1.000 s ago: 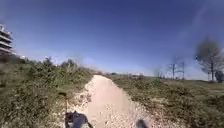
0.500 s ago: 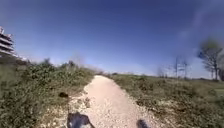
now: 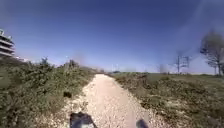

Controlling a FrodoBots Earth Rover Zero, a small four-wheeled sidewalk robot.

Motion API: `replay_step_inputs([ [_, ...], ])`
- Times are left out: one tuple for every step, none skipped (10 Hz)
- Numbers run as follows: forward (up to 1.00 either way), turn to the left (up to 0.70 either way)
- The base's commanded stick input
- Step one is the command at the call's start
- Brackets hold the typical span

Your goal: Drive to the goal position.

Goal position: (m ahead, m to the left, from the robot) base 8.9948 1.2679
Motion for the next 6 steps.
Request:
replay_step_inputs([
  [0.5,0.0],
  [0.5,0.0],
  [0.5,0.0],
  [0.5,0.0],
  [0.5,0.0],
  [0.5,0.0],
])
